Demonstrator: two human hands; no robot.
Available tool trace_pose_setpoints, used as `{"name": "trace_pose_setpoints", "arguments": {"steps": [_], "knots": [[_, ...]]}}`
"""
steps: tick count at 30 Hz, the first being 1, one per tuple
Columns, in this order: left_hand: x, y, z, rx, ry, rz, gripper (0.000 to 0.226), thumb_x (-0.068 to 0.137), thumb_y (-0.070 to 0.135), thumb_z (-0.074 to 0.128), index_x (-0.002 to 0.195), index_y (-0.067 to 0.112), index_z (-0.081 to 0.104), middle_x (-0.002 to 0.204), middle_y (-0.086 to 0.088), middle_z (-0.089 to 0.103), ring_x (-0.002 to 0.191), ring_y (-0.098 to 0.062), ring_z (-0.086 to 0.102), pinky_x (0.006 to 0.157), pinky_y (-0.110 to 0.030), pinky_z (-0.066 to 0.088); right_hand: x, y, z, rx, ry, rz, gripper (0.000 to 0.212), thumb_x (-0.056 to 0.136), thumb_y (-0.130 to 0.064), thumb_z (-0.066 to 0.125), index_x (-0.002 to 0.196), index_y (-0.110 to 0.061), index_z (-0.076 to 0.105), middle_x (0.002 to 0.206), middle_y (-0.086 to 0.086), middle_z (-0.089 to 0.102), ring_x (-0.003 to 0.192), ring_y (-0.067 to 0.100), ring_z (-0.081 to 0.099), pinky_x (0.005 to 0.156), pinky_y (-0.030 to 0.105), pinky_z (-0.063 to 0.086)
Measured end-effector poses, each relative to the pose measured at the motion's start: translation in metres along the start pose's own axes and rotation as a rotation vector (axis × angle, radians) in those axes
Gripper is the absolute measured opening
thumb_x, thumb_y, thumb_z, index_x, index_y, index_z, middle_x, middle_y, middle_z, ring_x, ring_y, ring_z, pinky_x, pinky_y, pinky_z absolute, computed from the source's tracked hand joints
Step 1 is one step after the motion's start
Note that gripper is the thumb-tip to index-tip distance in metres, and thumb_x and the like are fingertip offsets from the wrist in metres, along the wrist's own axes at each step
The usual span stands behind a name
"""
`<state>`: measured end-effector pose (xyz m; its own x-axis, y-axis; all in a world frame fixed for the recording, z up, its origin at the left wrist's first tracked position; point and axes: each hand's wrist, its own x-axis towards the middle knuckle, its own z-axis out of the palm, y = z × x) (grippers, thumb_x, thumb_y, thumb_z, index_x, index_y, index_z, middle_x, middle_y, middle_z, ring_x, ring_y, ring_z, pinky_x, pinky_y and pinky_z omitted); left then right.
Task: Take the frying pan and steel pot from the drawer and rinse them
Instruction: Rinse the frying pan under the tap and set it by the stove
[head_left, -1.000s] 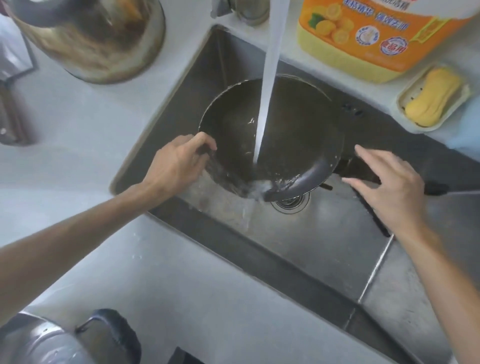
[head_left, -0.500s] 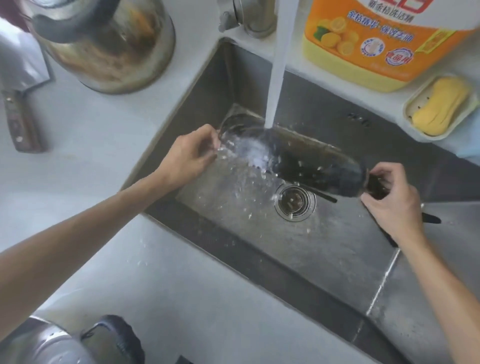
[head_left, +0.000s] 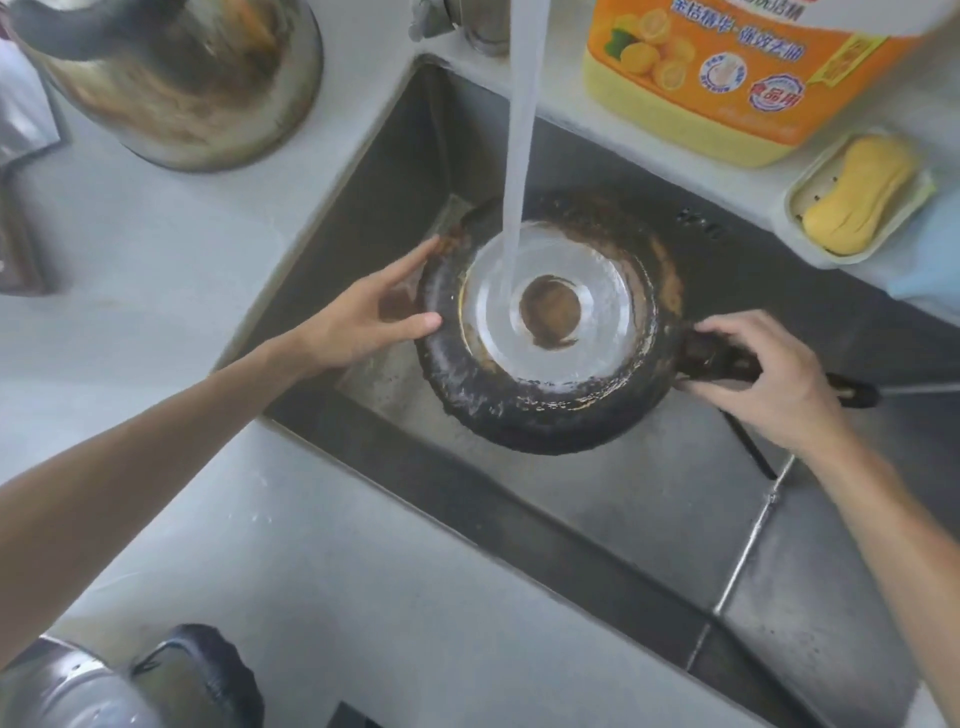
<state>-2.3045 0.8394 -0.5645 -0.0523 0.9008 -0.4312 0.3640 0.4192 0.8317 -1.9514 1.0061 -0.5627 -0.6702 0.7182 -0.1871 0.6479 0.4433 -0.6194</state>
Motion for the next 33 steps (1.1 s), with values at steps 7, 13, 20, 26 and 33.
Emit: {"name": "trace_pose_setpoints", "arguments": {"steps": [7,13,20,26,33], "knots": [[-0.013,0.034,-0.023,-0.031,0.214,0.075,0.083,0.069,0.061,0.069,0.141,0.032,0.038,0.078,0.002,0.057,0.079,-0.004,0.053,0.088,-0.021,0.045,0.015,0.006,0.058,0.274,-0.062,0.112,0.052,0.072,-0.012,0.078,0.097,-0.052,0.057,0.092,-0.042,0.06,0.091,-0.018,0.056,0.085,0.008,0.041],[-0.015,0.025,-0.031,0.089,0.094,-0.225,0.096,0.066,0.068,0.062,0.147,0.034,0.025,0.09,0.011,0.064,0.085,-0.001,0.056,0.08,-0.009,0.04,0.035,0.01,0.049,0.328,-0.139,0.096,0.043,0.068,-0.042,0.077,0.105,-0.052,0.057,0.105,-0.033,0.062,0.111,0.013,0.058,0.103,0.034,0.04],[-0.009,-0.019,0.0,0.117,-0.121,-0.165,0.118,0.075,0.028,0.076,0.146,0.035,-0.018,0.111,0.037,0.059,0.104,0.004,0.059,0.092,-0.009,0.041,0.035,0.004,0.009,0.028,0.014,-0.057,0.048,0.069,-0.007,0.079,0.11,-0.026,0.06,0.11,-0.004,0.06,0.105,0.012,0.055,0.096,0.024,0.039],[-0.008,-0.007,0.003,0.338,-0.014,-0.075,0.124,0.065,0.043,0.079,0.148,0.035,-0.013,0.15,0.012,0.032,0.126,-0.015,0.047,0.099,-0.008,0.026,0.009,0.011,0.034,-0.083,0.293,-0.133,0.037,0.069,-0.002,0.077,0.103,-0.006,0.062,0.11,0.005,0.059,0.106,0.022,0.053,0.096,0.025,0.034],[-0.036,0.063,-0.003,0.585,0.123,0.213,0.106,0.058,0.08,0.053,0.147,0.042,0.011,0.092,-0.005,0.059,0.083,-0.02,0.053,0.081,-0.03,0.044,-0.007,0.008,0.085,0.34,0.129,0.212,0.046,0.074,-0.001,0.073,0.102,-0.024,0.046,0.092,-0.012,0.06,0.081,-0.009,0.056,0.077,0.001,0.038]]}}
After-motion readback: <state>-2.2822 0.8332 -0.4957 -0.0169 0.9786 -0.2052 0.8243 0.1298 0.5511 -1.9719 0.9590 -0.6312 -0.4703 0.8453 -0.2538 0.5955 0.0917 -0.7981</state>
